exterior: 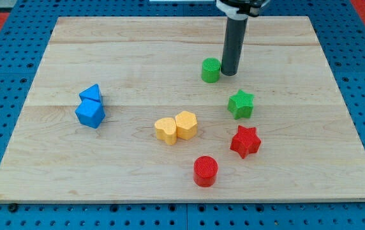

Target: Move your arm to the bottom of the red circle

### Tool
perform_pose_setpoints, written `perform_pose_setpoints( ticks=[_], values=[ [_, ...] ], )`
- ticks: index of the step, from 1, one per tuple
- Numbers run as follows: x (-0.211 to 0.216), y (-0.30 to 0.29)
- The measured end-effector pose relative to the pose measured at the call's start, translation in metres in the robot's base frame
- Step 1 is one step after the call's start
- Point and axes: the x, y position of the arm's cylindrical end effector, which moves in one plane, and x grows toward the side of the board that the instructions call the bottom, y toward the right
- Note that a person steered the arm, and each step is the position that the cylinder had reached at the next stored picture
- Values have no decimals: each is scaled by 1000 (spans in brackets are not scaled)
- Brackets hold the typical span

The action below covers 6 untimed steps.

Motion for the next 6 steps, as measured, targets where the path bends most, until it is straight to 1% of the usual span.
perform_pose_setpoints(
  ticks=[1, 2, 3, 4, 5, 6],
  values=[
    [-33, 55],
    [23, 116],
    [107, 178],
    [191, 199],
    [253, 197],
    [263, 161]
  ],
)
